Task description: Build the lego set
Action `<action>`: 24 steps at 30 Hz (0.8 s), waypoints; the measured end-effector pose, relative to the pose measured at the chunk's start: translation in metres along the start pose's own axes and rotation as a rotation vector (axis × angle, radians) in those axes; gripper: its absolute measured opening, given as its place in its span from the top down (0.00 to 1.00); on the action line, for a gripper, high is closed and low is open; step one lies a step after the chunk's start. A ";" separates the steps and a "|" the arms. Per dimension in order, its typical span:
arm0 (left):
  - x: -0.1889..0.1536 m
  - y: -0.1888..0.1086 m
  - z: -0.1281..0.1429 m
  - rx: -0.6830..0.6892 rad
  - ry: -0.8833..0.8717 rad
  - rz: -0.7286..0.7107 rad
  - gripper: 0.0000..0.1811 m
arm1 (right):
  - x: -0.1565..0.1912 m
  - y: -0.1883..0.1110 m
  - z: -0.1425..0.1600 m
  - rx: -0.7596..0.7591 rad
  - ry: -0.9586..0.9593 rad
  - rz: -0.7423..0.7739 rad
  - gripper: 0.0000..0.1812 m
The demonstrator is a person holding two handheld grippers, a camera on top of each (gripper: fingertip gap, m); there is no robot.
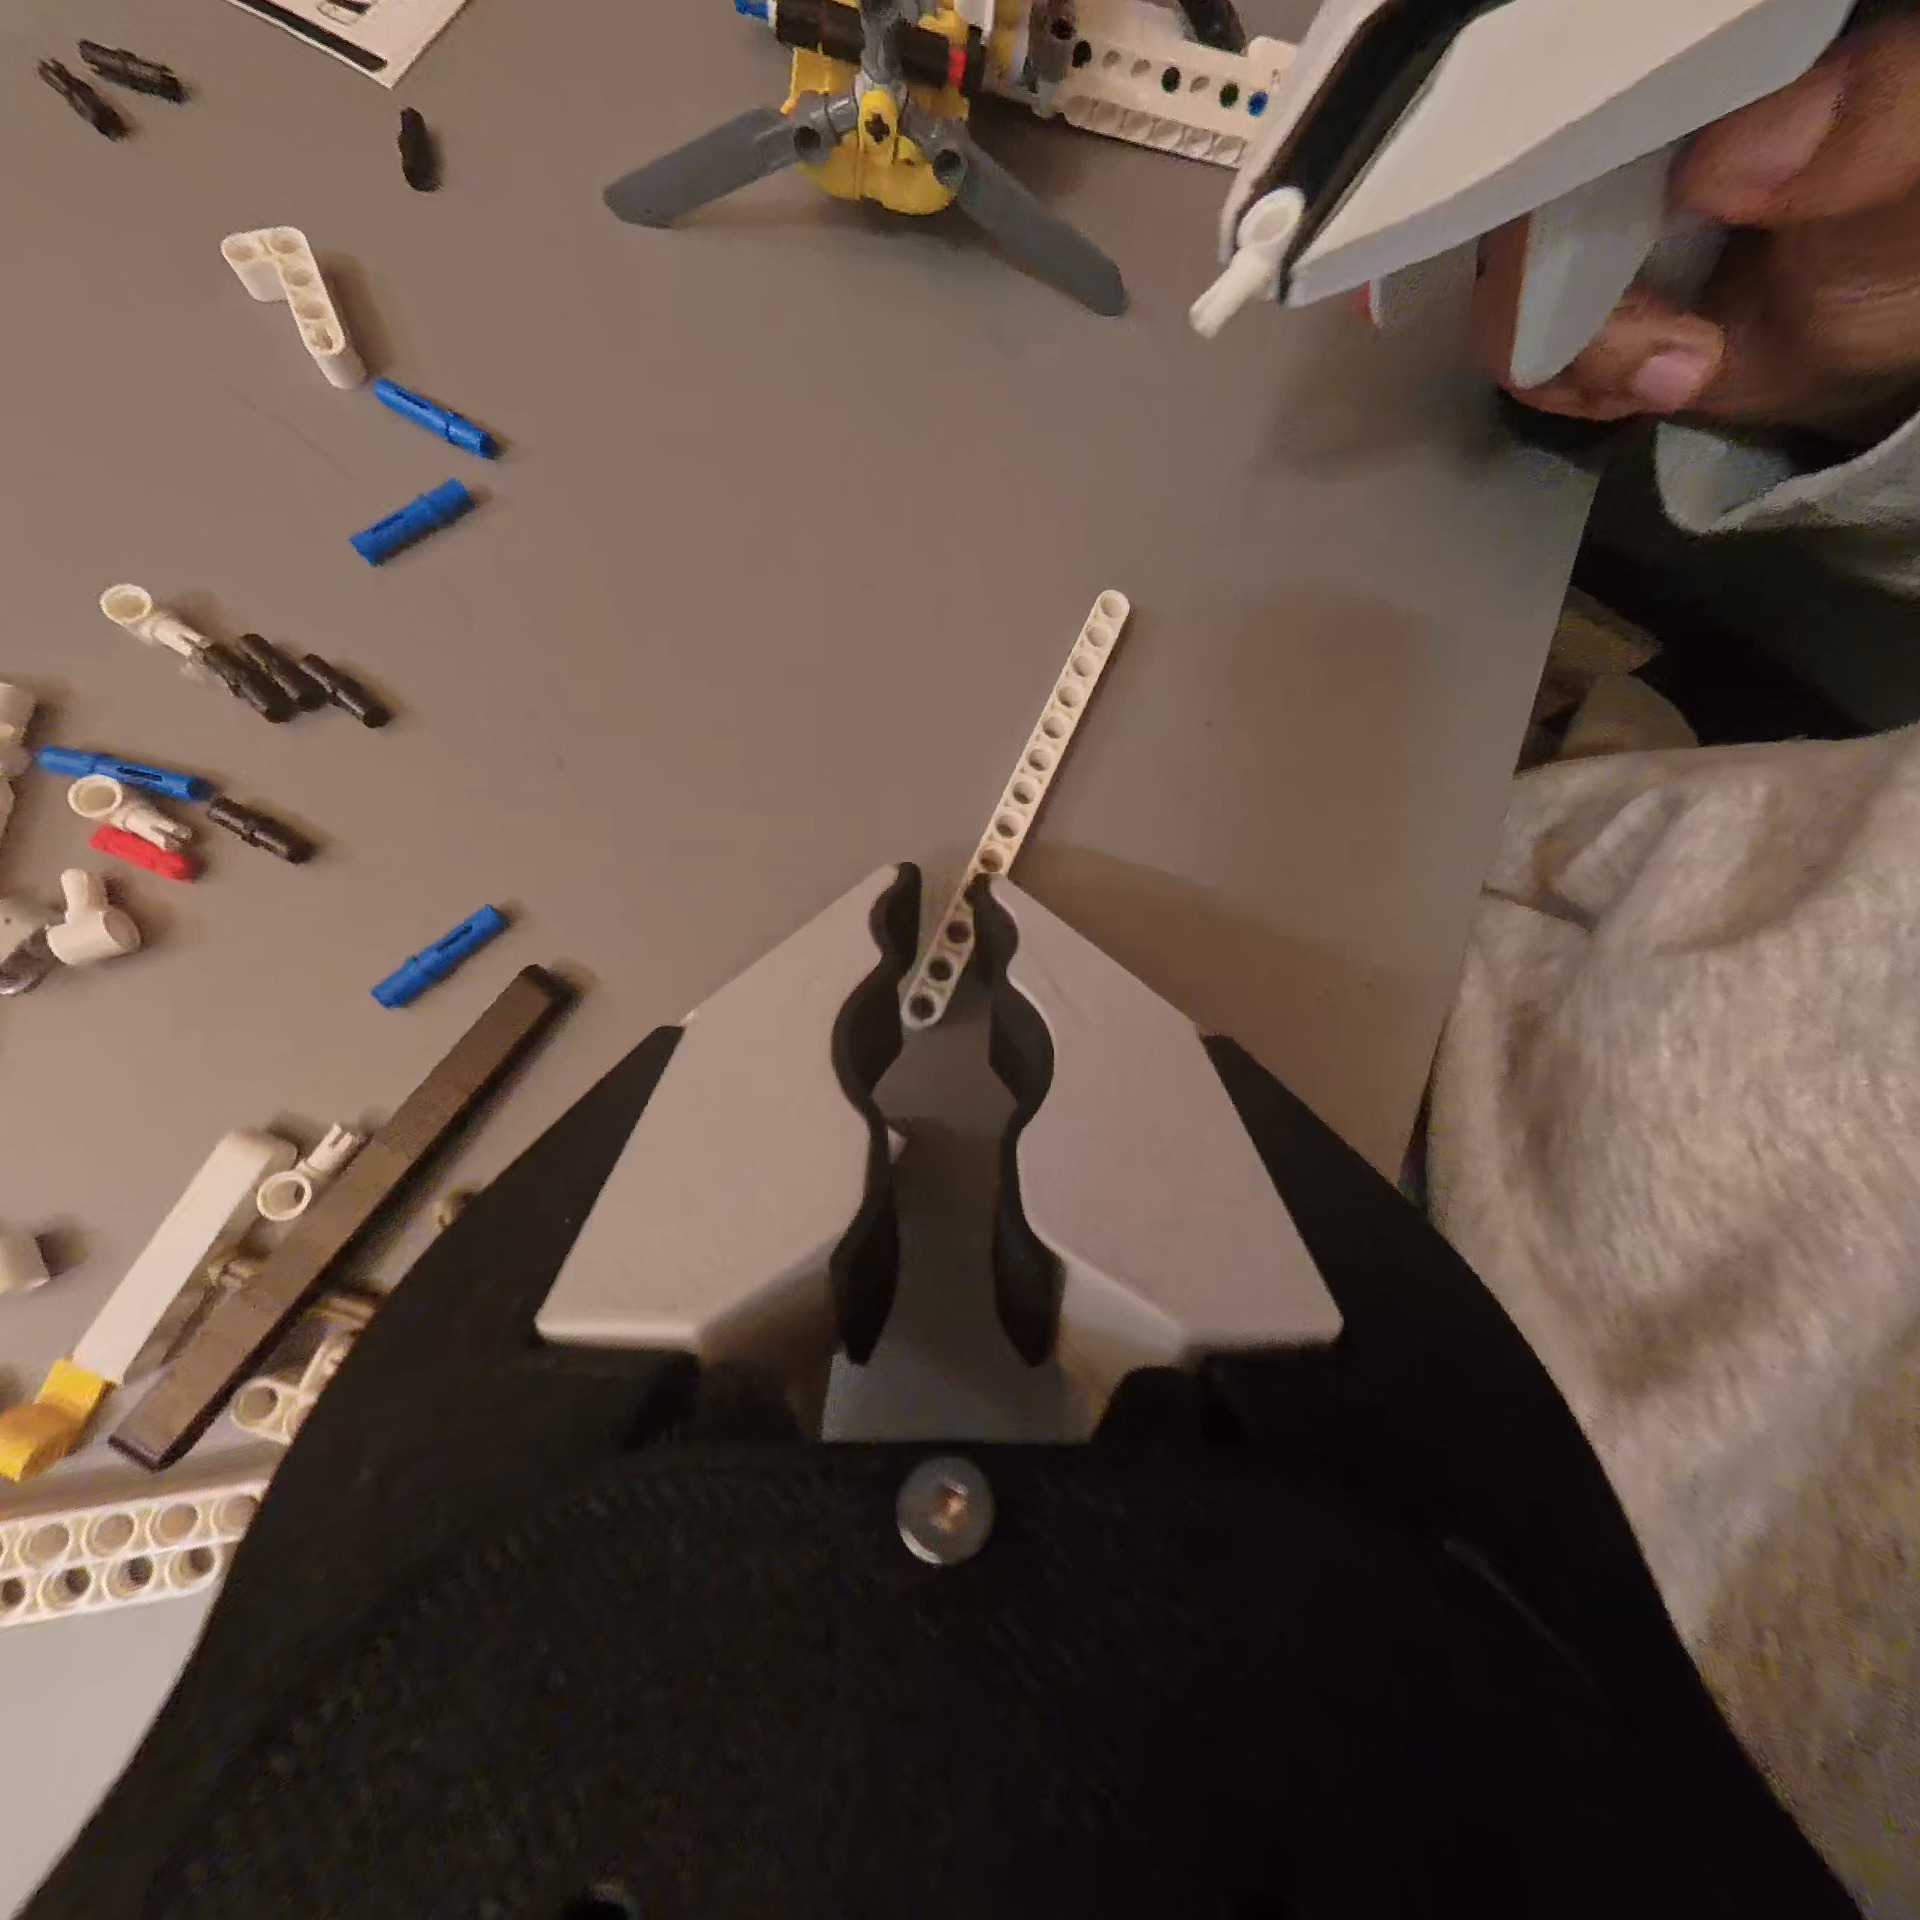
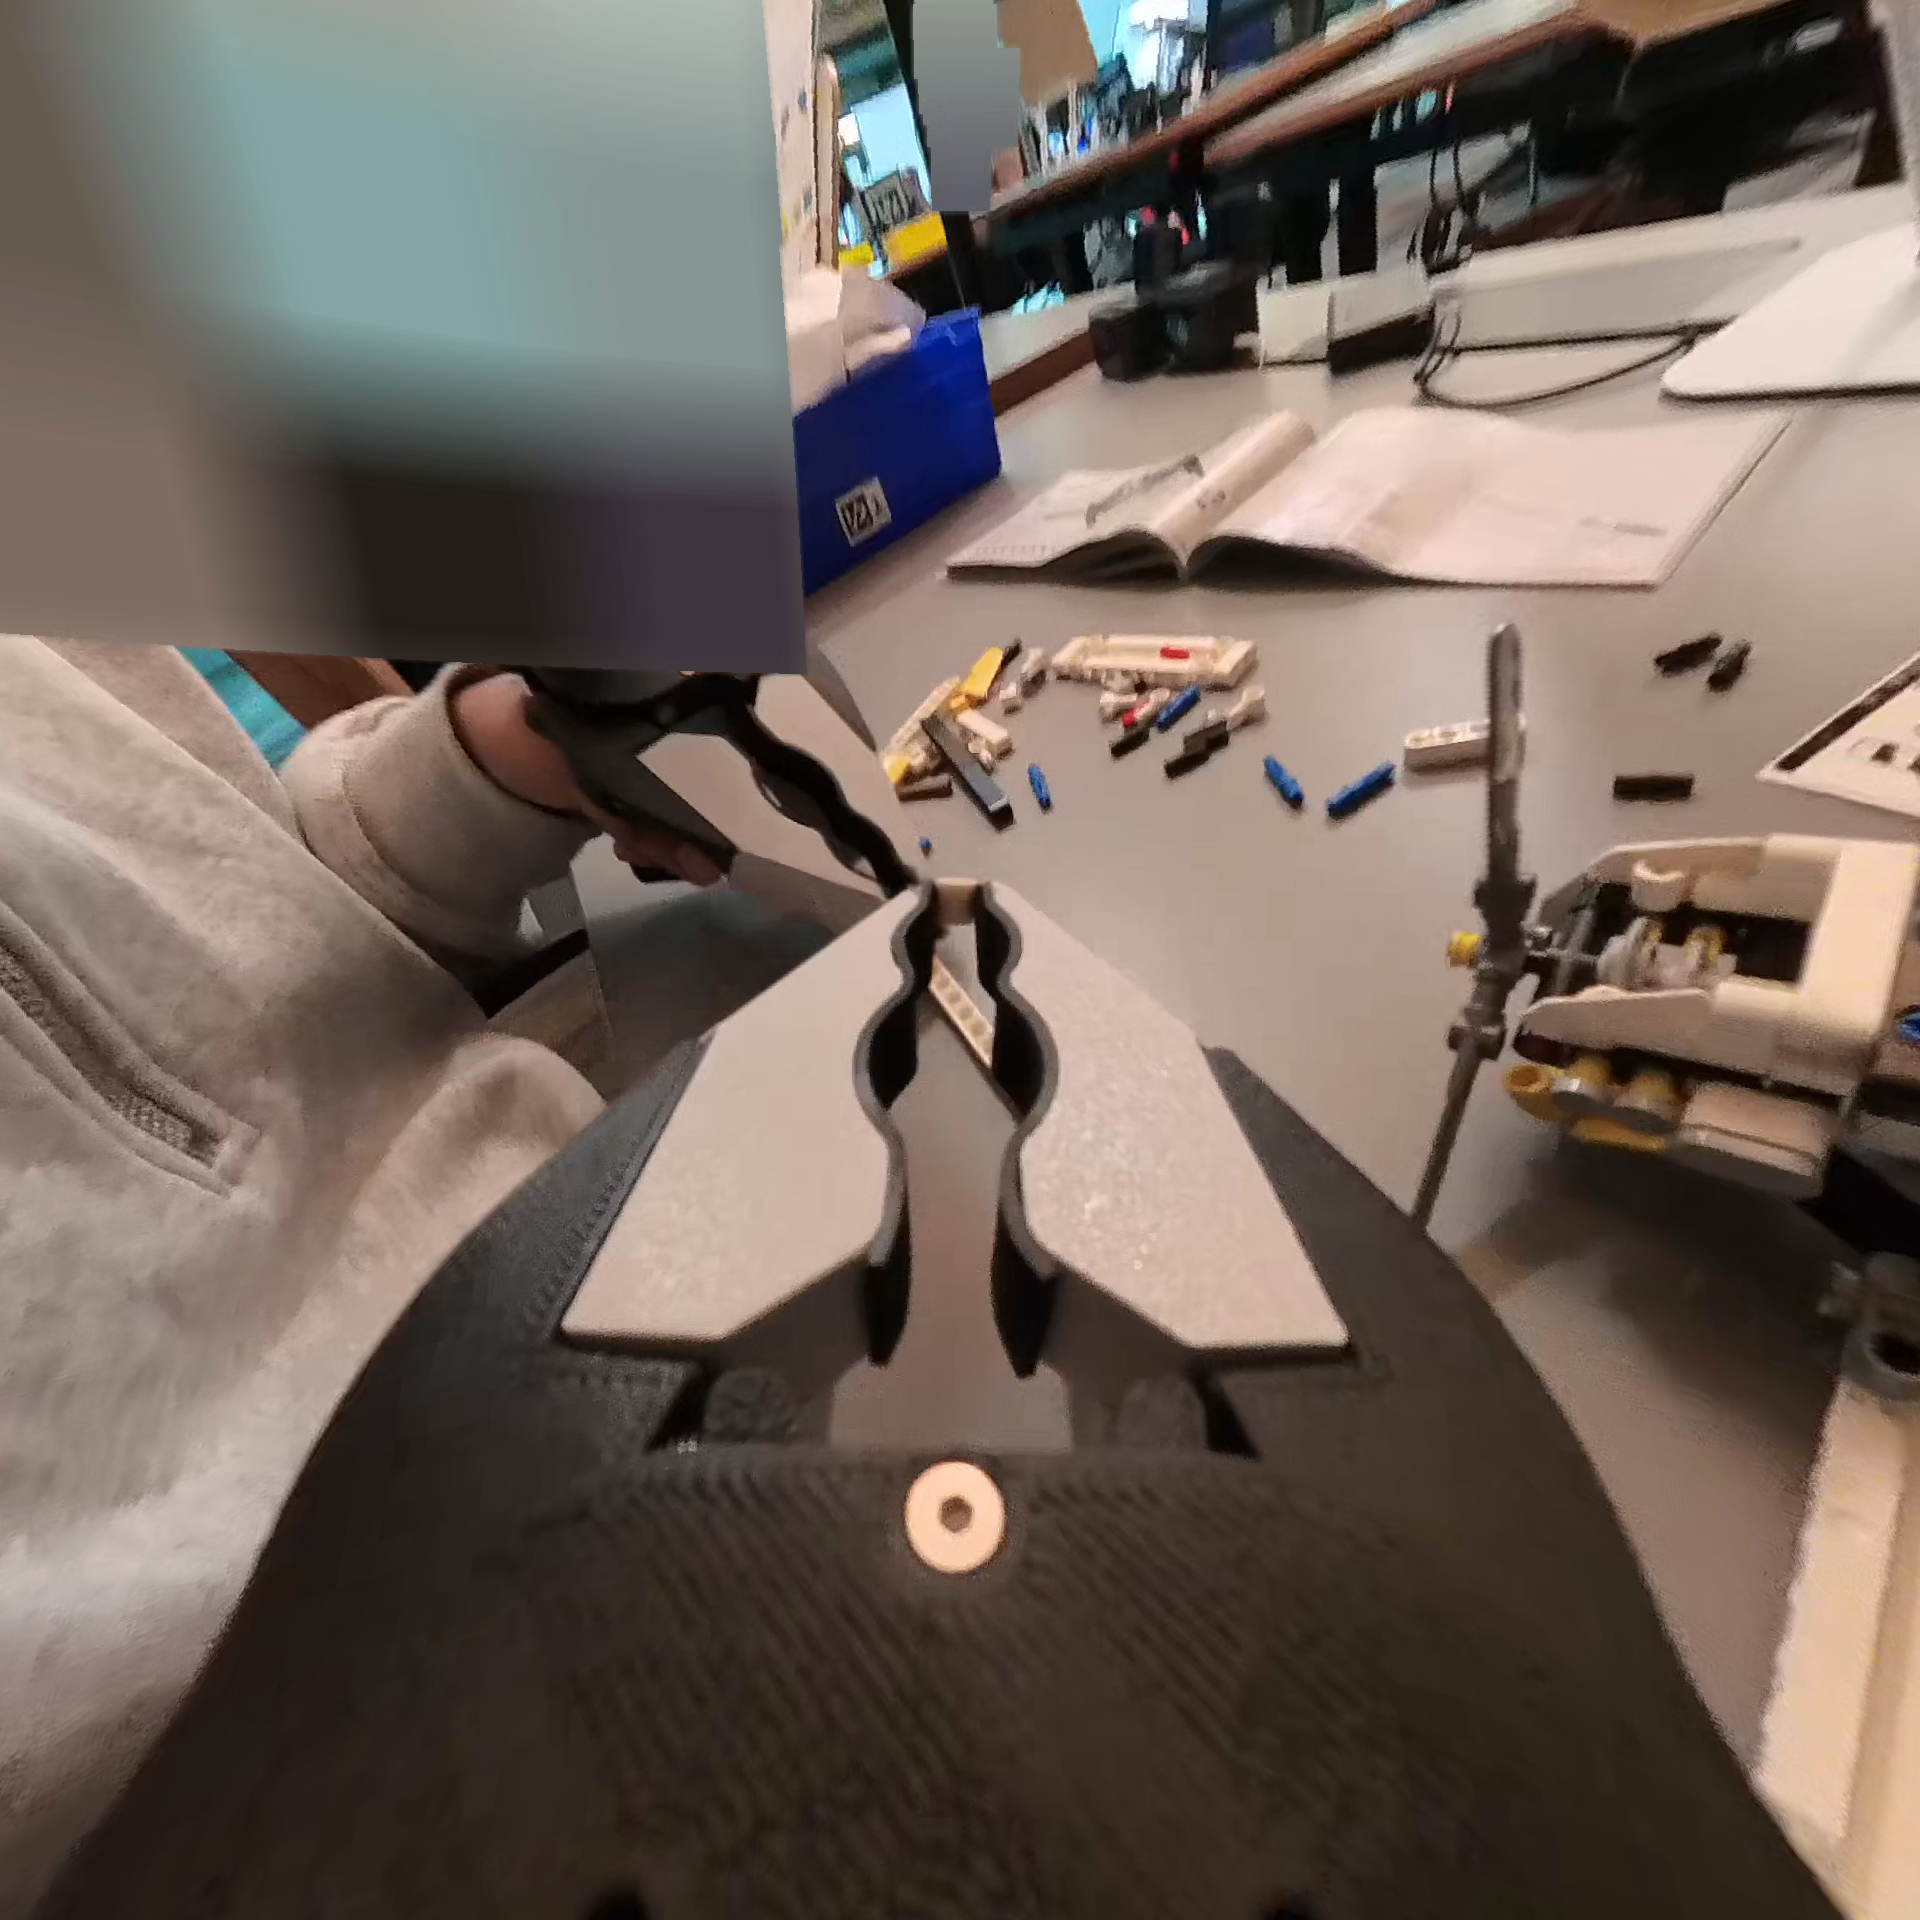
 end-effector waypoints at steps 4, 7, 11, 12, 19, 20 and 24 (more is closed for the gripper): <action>-0.007 -0.004 -0.002 -0.040 0.046 0.000 0.87 | 0.001 0.007 0.008 0.169 -0.054 0.038 0.97; -0.013 -0.001 -0.010 -0.082 0.072 0.033 0.84 | 0.004 0.009 0.004 0.284 -0.140 0.058 0.97; -0.010 0.012 -0.013 -0.081 0.118 -0.012 0.87 | 0.002 0.017 0.002 0.493 -0.311 0.092 0.97; -0.012 0.015 -0.011 -0.053 0.124 0.011 0.87 | 0.001 0.021 0.005 0.559 -0.356 0.095 0.97; -0.004 0.020 -0.009 0.005 -0.017 0.191 0.96 | 0.001 0.037 0.015 0.781 -0.446 0.021 0.97; -0.002 0.020 -0.009 0.005 -0.051 0.226 0.96 | 0.000 0.038 0.015 0.796 -0.446 0.016 0.97; 0.000 0.020 -0.008 0.004 -0.090 0.274 0.97 | -0.002 0.039 0.014 0.840 -0.414 -0.018 0.97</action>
Point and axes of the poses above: each gripper's, where its closed fingertips meet, y out along the fingers, z out of its underside, x = y × z across the jaws, the point moved 6 cm from there along -y, back along the fingers, and after that the axes turned 6 degrees about x, right-handed, at the moved point
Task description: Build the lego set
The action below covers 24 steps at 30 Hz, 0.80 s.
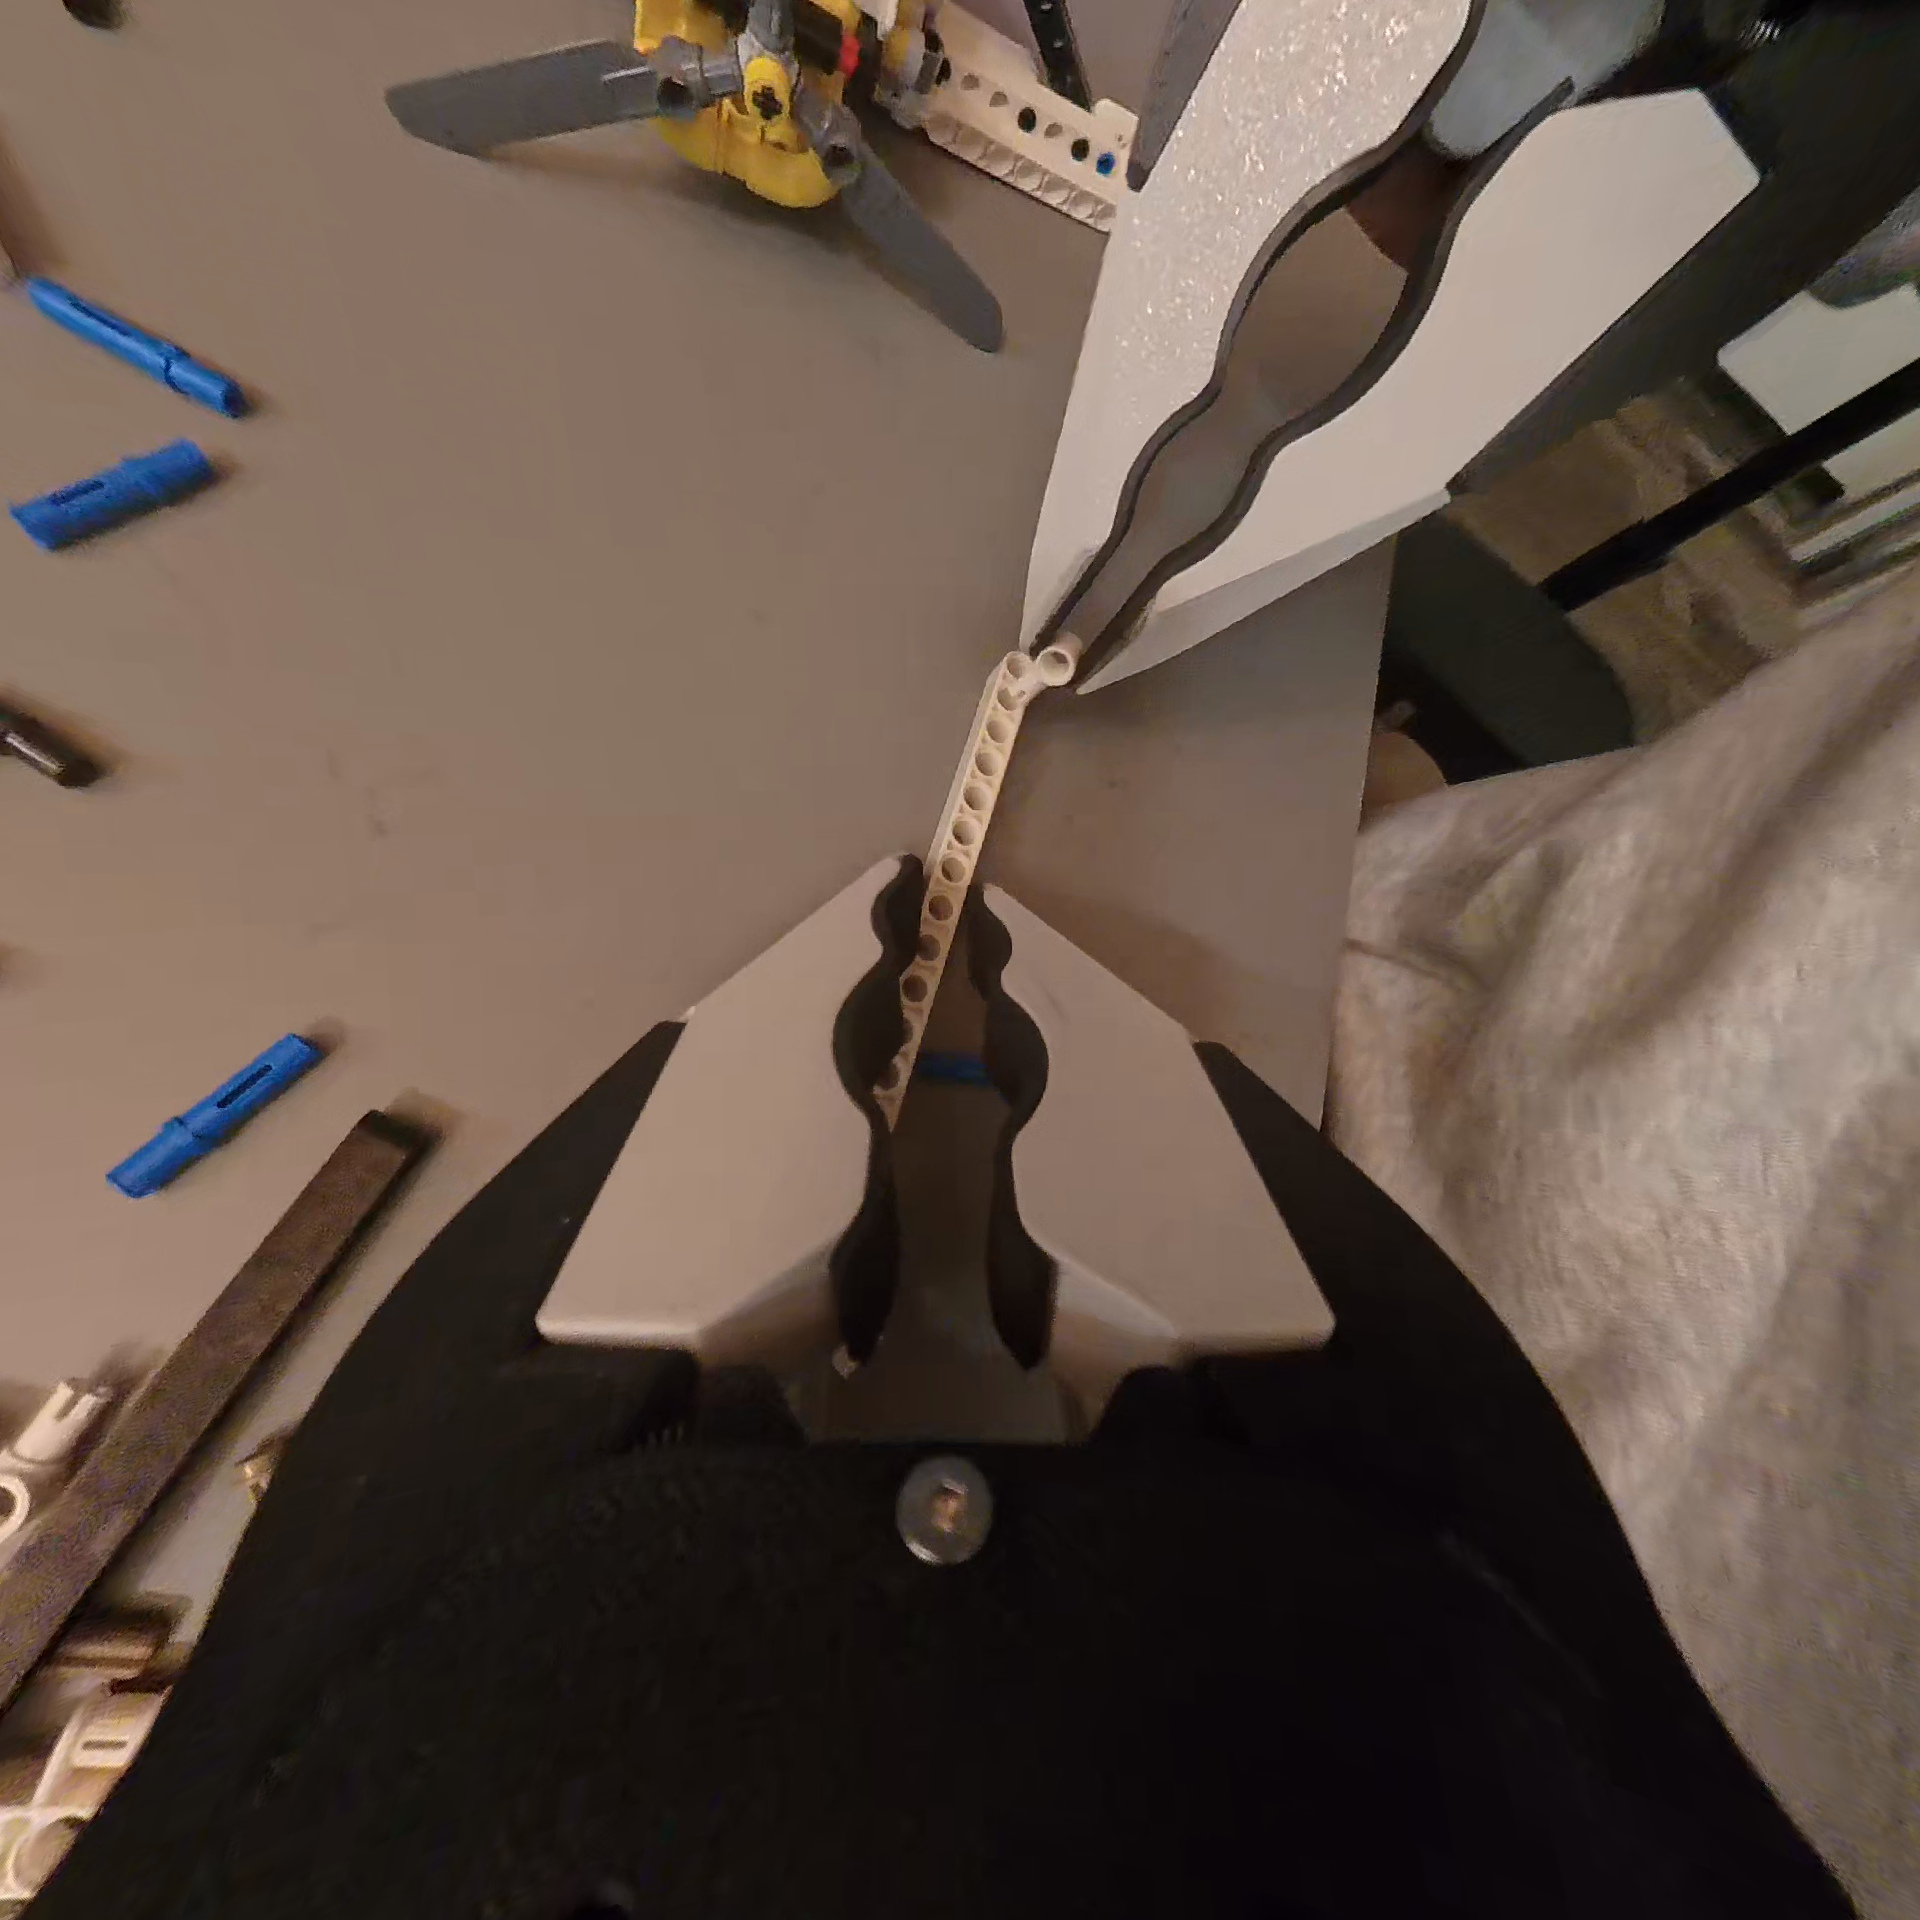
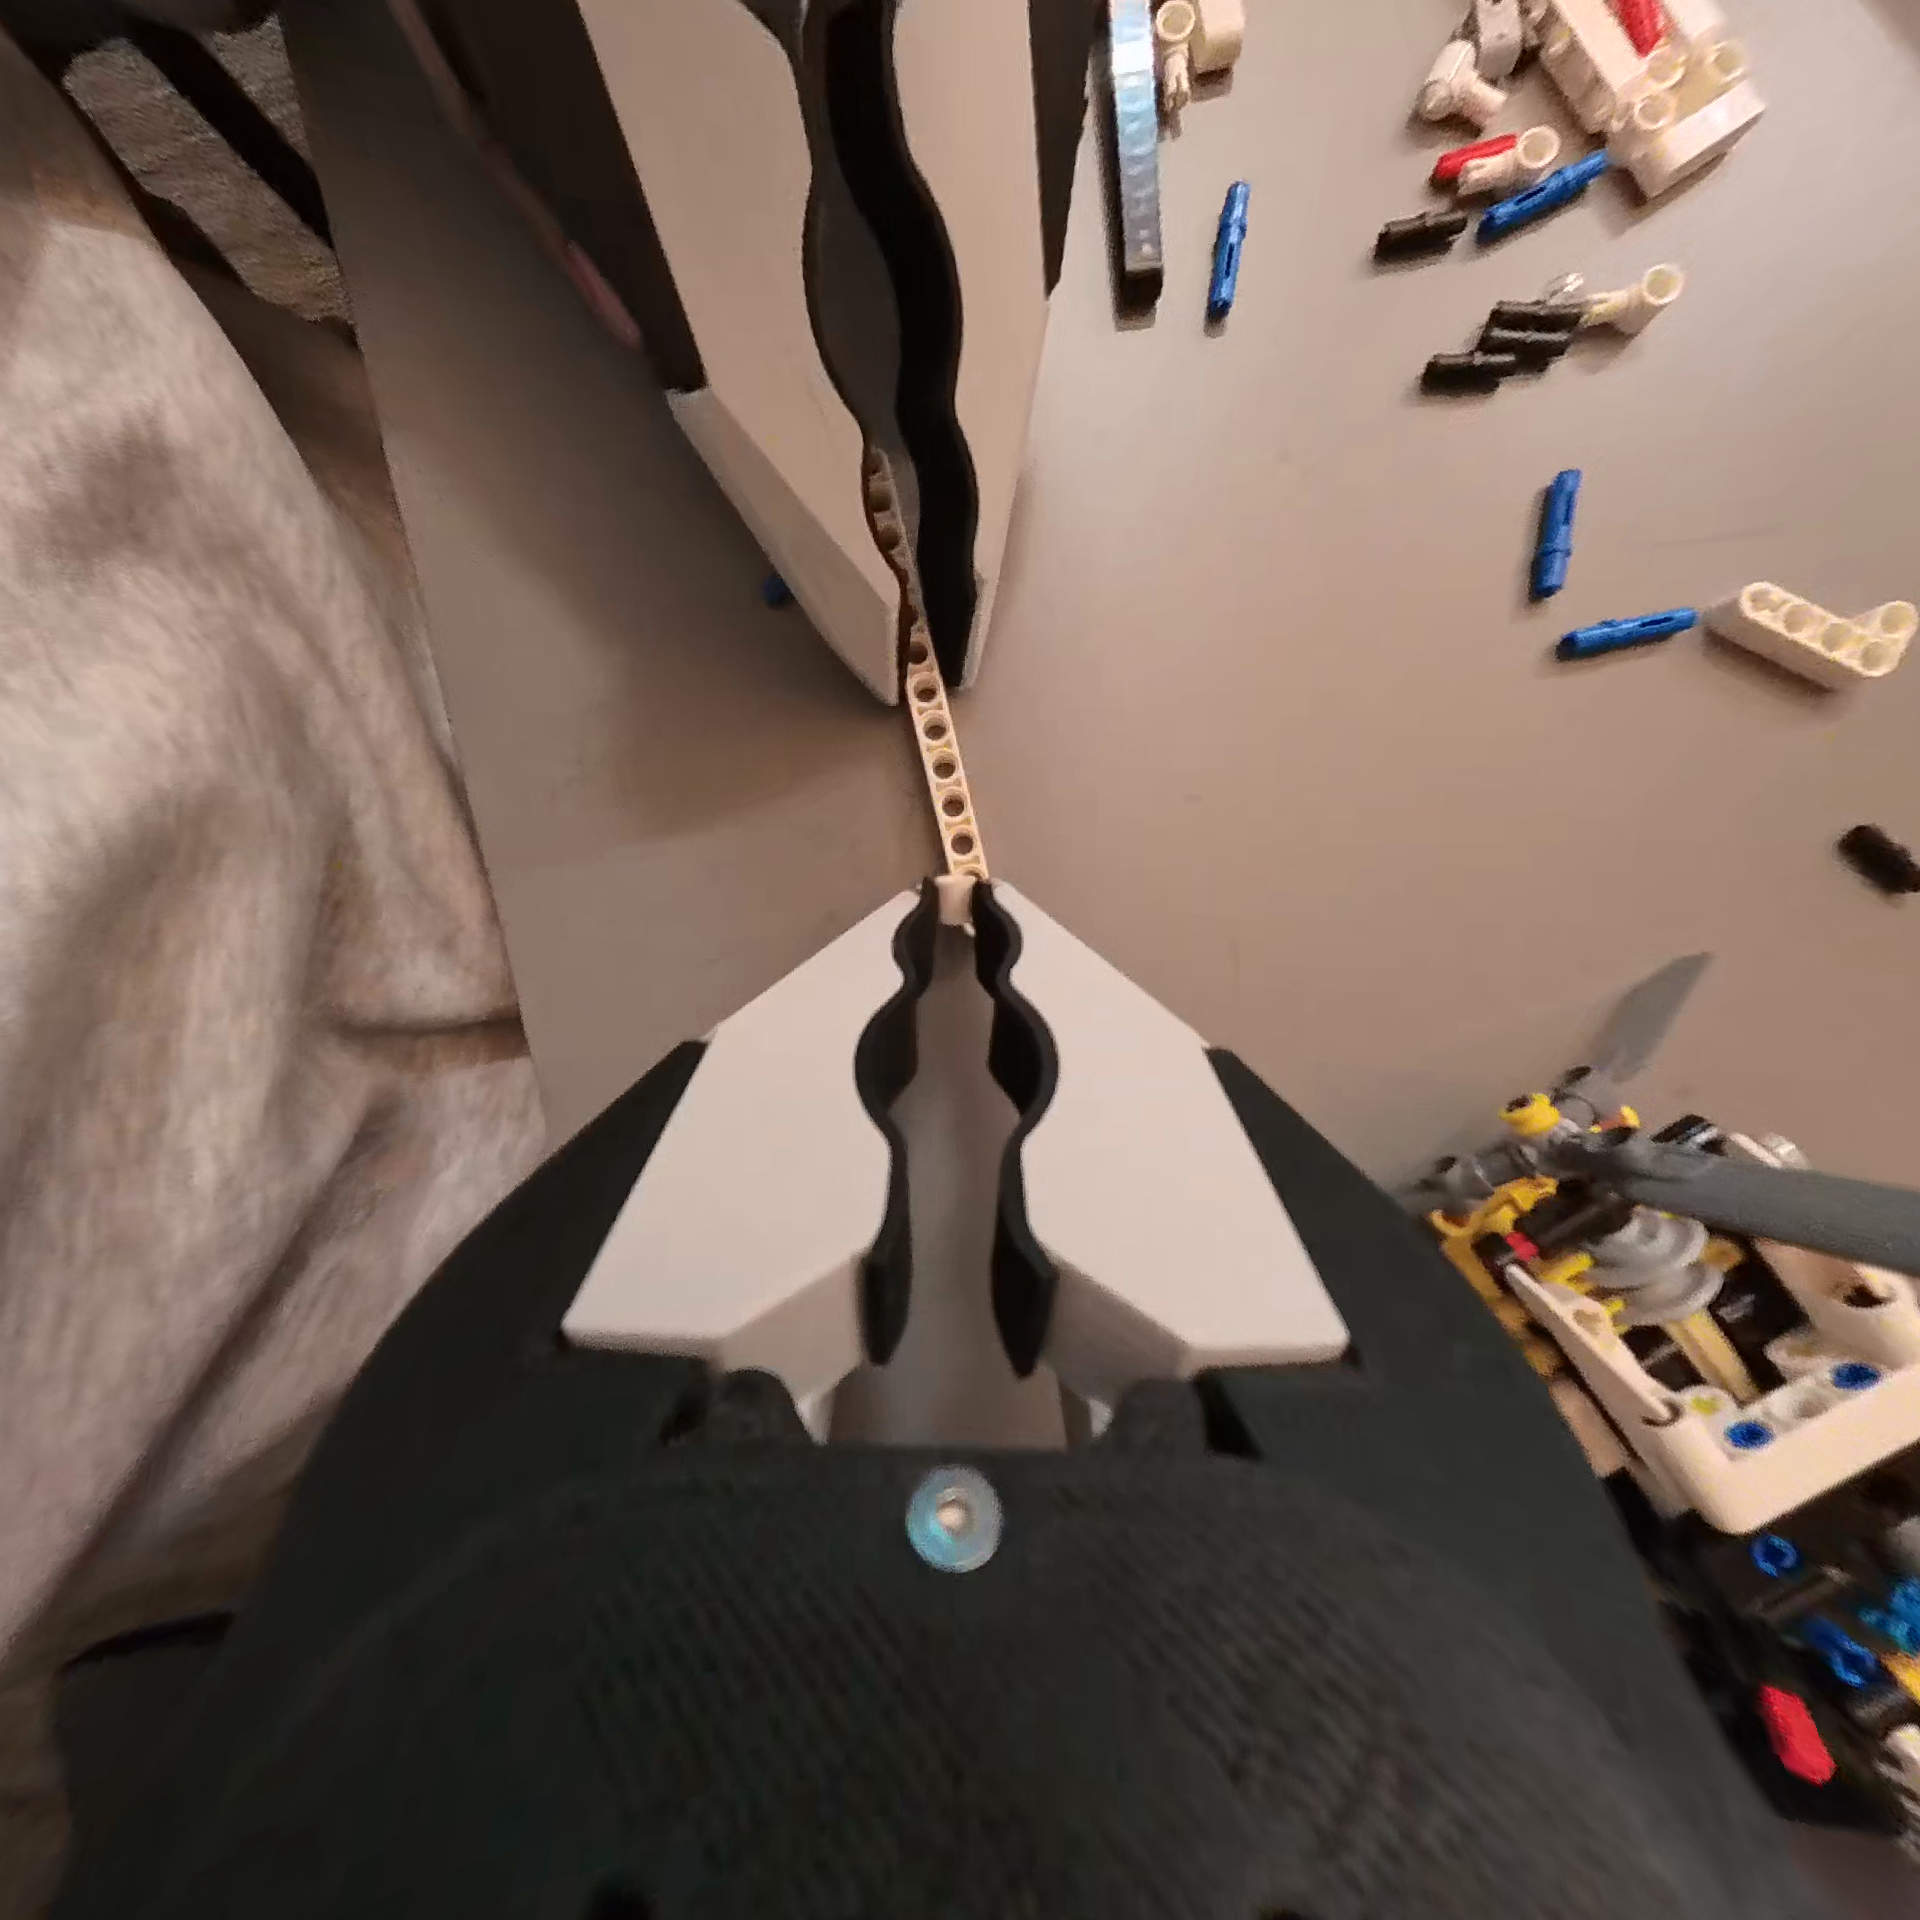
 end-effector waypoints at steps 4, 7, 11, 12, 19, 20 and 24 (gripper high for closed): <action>-0.002 0.001 0.000 0.005 0.019 -0.013 0.97 | -0.001 0.000 -0.003 0.045 -0.017 -0.021 0.97; -0.001 0.001 0.000 0.005 0.015 -0.007 0.97 | -0.001 0.001 -0.005 0.074 -0.039 -0.018 0.97; -0.002 0.001 0.000 0.006 0.021 -0.014 0.97 | -0.002 0.002 -0.007 0.094 -0.047 -0.030 0.97; -0.002 0.001 0.000 0.005 0.026 -0.022 0.97 | -0.003 0.002 -0.007 0.098 -0.049 -0.033 0.97; -0.004 0.001 0.000 0.007 0.073 -0.080 0.97 | -0.005 0.002 -0.009 0.129 -0.049 -0.063 0.97; -0.004 0.001 0.000 0.007 0.067 -0.072 0.97 | -0.005 0.002 -0.009 0.130 -0.045 -0.071 0.97; -0.003 0.001 0.000 0.007 0.062 -0.066 0.97 | -0.006 0.002 -0.010 0.139 -0.039 -0.095 0.97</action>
Point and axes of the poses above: each gripper's, where its closed fingertips meet, y out along the fingers, z out of its underside, x = y × z across the jaws, the point moved 6 cm from there along -y, back along the fingers, and after that the axes turned 6 degrees about x, right-handed, at the moved point
